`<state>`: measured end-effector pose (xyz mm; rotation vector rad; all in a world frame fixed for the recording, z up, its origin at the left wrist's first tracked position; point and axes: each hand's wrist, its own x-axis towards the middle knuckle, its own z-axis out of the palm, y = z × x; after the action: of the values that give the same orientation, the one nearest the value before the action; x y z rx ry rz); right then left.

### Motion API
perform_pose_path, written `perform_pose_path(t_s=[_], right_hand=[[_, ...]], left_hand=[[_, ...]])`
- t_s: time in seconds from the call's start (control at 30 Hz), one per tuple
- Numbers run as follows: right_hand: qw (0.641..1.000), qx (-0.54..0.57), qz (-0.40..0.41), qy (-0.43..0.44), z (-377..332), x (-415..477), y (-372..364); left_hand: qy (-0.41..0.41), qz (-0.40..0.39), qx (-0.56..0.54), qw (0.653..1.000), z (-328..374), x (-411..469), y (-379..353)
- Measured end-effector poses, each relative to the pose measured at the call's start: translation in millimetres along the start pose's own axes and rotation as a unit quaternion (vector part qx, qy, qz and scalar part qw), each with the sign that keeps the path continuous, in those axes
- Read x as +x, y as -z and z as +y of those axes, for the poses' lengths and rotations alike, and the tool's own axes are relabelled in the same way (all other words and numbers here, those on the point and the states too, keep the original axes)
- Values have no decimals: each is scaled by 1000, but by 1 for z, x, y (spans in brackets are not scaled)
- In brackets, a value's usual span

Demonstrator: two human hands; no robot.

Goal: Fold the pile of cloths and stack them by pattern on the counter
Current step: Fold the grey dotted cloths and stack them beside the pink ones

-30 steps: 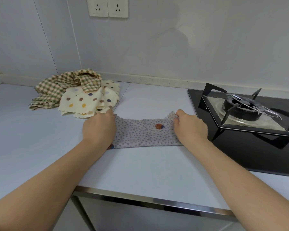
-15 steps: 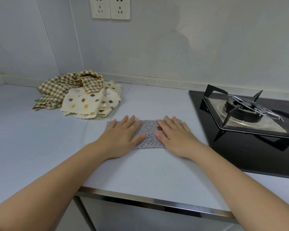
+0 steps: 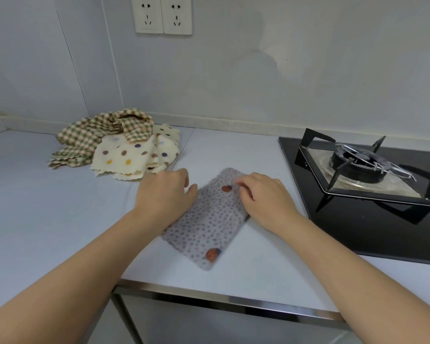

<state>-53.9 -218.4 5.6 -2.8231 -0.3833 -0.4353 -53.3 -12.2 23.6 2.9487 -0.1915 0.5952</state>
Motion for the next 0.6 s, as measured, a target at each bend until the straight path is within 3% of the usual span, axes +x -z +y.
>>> perform_pose_path(t_s=[0.17, 0.27, 0.4, 0.5, 0.53, 0.6], right_hand=[[998, 27, 56, -28, 3, 1, 4], [997, 33, 26, -61, 0, -1, 3], [993, 82, 31, -81, 0, 0, -1], [979, 173, 35, -97, -1, -1, 0], [969, 220, 31, -107, -2, -1, 1], [931, 337, 23, -135, -5, 0, 4]], left_hand=[[19, -115, -63, 991, 5, 3, -8], [65, -194, -144, 968, 6, 8, -8], [96, -193, -254, 943, 3, 10, -4], [158, -155, -473, 853, 0, 11, 0], [165, -148, -535, 815, 0, 10, 0], [142, -133, -602, 775, 1, 9, -5]])
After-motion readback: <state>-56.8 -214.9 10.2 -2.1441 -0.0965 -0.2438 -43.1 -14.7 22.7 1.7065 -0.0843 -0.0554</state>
